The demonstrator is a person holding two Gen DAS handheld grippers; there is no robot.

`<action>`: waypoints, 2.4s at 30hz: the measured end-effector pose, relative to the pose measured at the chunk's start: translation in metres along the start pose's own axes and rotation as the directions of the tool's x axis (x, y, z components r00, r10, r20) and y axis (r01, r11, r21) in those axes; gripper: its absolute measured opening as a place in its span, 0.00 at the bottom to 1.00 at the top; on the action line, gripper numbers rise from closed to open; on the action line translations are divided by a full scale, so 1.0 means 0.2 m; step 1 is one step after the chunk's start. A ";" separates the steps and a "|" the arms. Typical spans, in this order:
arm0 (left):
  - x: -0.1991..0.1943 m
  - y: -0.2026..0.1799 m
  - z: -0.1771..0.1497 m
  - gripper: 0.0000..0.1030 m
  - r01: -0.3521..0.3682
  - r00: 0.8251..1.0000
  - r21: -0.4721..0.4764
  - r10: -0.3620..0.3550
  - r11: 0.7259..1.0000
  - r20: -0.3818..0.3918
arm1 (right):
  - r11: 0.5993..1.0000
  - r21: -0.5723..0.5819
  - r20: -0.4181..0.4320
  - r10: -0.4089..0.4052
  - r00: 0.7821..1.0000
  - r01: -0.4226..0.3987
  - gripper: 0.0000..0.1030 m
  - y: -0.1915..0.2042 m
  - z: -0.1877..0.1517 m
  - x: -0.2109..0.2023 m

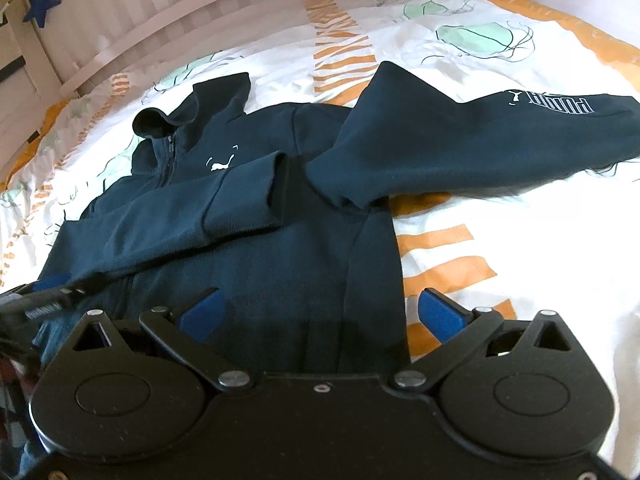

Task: Fold large clothes
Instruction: 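Move the right gripper to the sleeve printed with PUMA, then grasp the cuff of the PUMA-printed sleeve with the right gripper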

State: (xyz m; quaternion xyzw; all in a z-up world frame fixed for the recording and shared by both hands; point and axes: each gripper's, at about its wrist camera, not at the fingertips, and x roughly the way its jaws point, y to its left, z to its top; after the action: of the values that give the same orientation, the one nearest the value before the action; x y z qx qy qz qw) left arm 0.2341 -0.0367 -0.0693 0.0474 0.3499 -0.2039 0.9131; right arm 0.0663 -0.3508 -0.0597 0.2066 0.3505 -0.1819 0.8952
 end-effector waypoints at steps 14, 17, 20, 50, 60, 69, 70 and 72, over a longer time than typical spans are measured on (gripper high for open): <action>-0.07 0.06 -0.06 0.87 0.027 0.998 0.171 -0.017 0.985 -0.059 | 1.000 -0.022 -0.021 0.004 1.000 -0.005 0.99 0.03 -0.02 0.02; -0.10 0.08 -0.04 0.87 0.008 0.999 0.098 -0.004 0.995 -0.038 | 1.000 -0.025 -0.022 0.002 1.000 -0.002 0.99 0.03 -0.02 0.02; -0.17 0.07 -0.01 0.87 0.008 1.000 0.051 -0.008 0.999 0.008 | 1.000 -0.019 -0.022 0.001 1.000 -0.002 0.99 0.02 -0.02 0.03; 0.35 -0.86 0.12 0.93 0.024 0.999 0.205 -0.016 0.978 -0.042 | 0.996 0.080 0.033 -0.051 0.998 0.048 0.99 -0.11 -0.01 -0.01; 0.35 -0.85 0.06 0.96 0.016 1.000 0.183 -0.019 0.983 0.011 | 0.982 0.185 0.082 -0.041 0.996 0.025 0.99 -0.22 0.01 -0.06; 0.35 -0.85 0.05 0.96 0.012 1.000 0.184 -0.017 0.983 0.023 | 0.962 0.273 0.134 -0.067 0.989 0.028 0.99 -0.47 0.17 -0.21; 0.35 -0.85 0.05 0.96 0.012 1.000 0.185 -0.016 0.983 0.023 | 0.960 0.278 0.135 -0.080 0.988 0.040 0.99 -0.51 0.20 -0.22; 0.35 -0.85 0.05 0.96 0.011 1.000 0.185 -0.015 0.983 0.024 | 0.952 0.297 0.135 -0.123 0.983 0.078 0.99 -0.61 0.25 -0.23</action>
State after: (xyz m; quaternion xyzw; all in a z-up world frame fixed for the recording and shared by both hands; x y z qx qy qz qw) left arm 0.2183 -0.2182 -0.0977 0.1273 0.3180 -0.2421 0.9078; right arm 0.0050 -0.4711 -0.0235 0.3031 0.2609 -0.2921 0.8687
